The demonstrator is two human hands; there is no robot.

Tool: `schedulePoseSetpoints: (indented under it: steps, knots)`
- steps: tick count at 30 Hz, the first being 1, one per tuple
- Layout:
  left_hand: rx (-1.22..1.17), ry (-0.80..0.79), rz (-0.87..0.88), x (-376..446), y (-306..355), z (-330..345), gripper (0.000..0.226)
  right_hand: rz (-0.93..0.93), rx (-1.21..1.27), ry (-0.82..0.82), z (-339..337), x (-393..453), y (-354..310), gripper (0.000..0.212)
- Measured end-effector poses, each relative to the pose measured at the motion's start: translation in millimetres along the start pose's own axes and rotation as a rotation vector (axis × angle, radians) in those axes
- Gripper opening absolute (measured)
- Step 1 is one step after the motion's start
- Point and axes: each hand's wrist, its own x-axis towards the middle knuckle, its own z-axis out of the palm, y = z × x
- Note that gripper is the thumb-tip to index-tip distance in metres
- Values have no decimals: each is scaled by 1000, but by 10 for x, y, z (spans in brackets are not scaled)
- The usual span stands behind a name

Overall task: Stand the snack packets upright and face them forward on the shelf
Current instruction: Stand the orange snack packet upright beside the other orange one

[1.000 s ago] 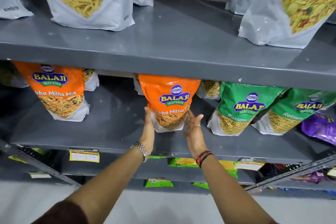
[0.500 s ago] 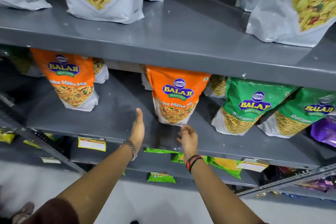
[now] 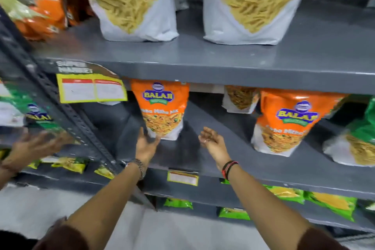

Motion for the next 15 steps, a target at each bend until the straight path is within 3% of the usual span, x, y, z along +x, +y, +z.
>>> schedulePoseSetpoints:
  steps: [2, 5, 9, 15]
  knots:
    - [4, -83, 38, 263, -50, -153, 48, -2, -1, 8, 331, 126, -4, 49]
    - [10, -164, 45, 571, -51, -292, 67, -19, -35, 24, 692, 264, -8, 54]
    - [123, -271, 16, 855, -145, -366, 59, -56, -55, 17, 939, 289, -35, 45]
    - [187, -299, 15, 941, -208, -408, 68, -74, -25, 85, 1042, 290, -15, 37]
